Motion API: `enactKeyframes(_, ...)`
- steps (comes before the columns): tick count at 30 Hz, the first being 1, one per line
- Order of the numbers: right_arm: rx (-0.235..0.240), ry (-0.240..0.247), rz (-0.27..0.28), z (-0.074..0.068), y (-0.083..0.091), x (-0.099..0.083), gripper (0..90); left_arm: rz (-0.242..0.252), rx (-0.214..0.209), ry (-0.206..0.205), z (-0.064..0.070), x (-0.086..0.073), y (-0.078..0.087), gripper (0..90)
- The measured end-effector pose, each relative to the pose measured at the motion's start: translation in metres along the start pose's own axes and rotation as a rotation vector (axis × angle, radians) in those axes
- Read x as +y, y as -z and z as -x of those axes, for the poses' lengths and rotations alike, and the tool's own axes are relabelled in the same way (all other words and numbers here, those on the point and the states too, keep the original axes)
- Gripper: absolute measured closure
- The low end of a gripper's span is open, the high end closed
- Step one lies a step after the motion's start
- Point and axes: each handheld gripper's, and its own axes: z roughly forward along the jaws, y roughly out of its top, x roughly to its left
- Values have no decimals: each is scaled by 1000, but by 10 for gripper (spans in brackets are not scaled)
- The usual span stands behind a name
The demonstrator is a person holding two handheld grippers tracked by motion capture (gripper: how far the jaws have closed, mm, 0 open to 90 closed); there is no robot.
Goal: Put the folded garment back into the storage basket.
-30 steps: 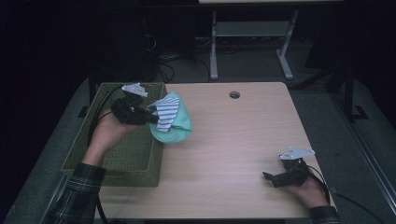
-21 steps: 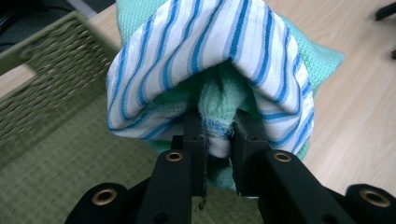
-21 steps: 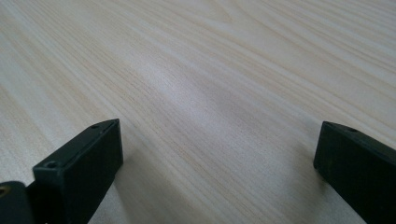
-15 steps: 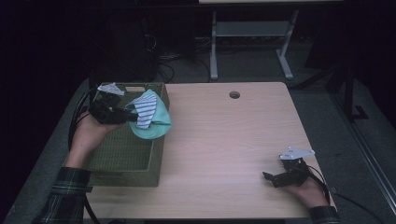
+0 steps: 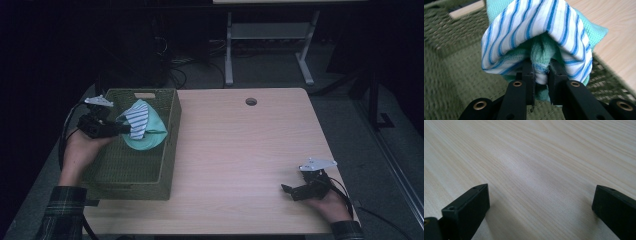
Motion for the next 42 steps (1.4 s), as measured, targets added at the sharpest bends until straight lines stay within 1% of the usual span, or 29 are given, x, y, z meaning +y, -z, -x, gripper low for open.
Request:
enactKeyframes(5, 0, 0, 0, 0, 0, 0, 10, -28, 27, 22, -9, -9, -7, 775)
enactKeyframes(7, 0, 0, 0, 0, 0, 0, 10, -29, 30, 29, -11, -12, -10, 775)
enactKeyframes(17, 0, -1, 0, 0, 0, 0, 10, -75, 28, 57, -17, -30, -36, 774)
enactKeyframes(25, 0, 0, 0, 0, 0, 0, 10, -112, 26, 70, -20, -42, -56, 773)
enactKeyframes(28, -1, -1, -1, 0, 0, 0, 10, -124, 15, 80, -20, -47, -63, 773)
enactKeyframes(32, -1, 0, 0, 0, 0, 0, 10, -149, 9, 83, -22, -52, -71, 772)
enactKeyframes(33, -1, 1, 0, 0, 0, 0, 10, -162, 9, 75, -22, -52, -73, 772)
enactKeyframes(35, -1, 2, 1, 0, 0, 0, 10, -171, 14, 78, -22, -53, -75, 770)
enactKeyframes(37, 0, 0, 0, 0, 0, 0, 10, -187, 10, 79, -23, -54, -77, 767)
enactKeyframes(38, 0, 0, 0, 0, 0, 0, 10, -186, 7, 88, -22, -54, -78, 766)
enactKeyframes(39, 0, 1, 1, 0, 0, 0, 10, -190, 8, 88, -23, -55, -78, 764)
enactKeyframes(42, 0, 0, 0, 0, 0, 0, 10, -207, 20, 84, -23, -55, -79, 749)
